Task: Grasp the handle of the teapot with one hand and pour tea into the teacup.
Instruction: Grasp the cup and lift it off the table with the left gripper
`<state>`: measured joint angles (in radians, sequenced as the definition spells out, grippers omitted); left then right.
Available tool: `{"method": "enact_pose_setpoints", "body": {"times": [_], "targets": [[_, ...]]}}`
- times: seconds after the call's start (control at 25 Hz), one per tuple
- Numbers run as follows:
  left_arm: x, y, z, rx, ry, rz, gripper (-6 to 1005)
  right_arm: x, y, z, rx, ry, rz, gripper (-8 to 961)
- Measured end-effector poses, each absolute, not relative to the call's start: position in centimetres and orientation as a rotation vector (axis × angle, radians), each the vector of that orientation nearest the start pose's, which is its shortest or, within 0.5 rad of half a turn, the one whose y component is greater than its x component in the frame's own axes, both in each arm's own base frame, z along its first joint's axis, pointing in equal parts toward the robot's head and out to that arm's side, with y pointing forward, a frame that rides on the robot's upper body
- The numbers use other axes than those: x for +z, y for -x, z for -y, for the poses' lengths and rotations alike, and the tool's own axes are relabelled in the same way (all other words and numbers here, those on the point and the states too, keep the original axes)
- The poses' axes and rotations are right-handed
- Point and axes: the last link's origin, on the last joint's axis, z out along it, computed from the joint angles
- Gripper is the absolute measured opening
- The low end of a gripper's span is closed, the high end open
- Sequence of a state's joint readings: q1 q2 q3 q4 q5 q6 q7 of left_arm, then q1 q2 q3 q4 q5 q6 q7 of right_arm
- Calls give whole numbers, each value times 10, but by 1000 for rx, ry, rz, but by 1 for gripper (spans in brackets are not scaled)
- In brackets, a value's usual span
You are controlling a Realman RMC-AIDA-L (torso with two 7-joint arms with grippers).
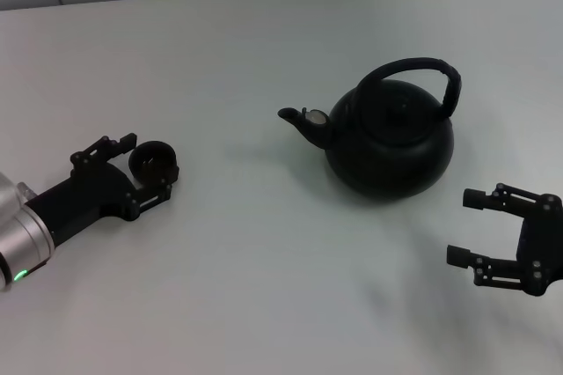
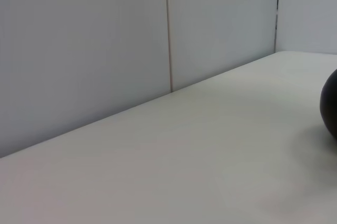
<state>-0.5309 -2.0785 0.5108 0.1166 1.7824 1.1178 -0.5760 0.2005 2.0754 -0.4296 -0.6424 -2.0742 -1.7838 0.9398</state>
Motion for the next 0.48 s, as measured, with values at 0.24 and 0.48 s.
{"method": "enact_pose_setpoints", "body": {"times": [0.24, 0.48], "targets": [[-69, 318, -320, -497, 2371, 439, 798, 26, -349, -209, 728, 2548, -485, 803], [-70, 318, -320, -489, 2373, 441, 798, 26, -349, -209, 729, 2547, -485, 803]]}}
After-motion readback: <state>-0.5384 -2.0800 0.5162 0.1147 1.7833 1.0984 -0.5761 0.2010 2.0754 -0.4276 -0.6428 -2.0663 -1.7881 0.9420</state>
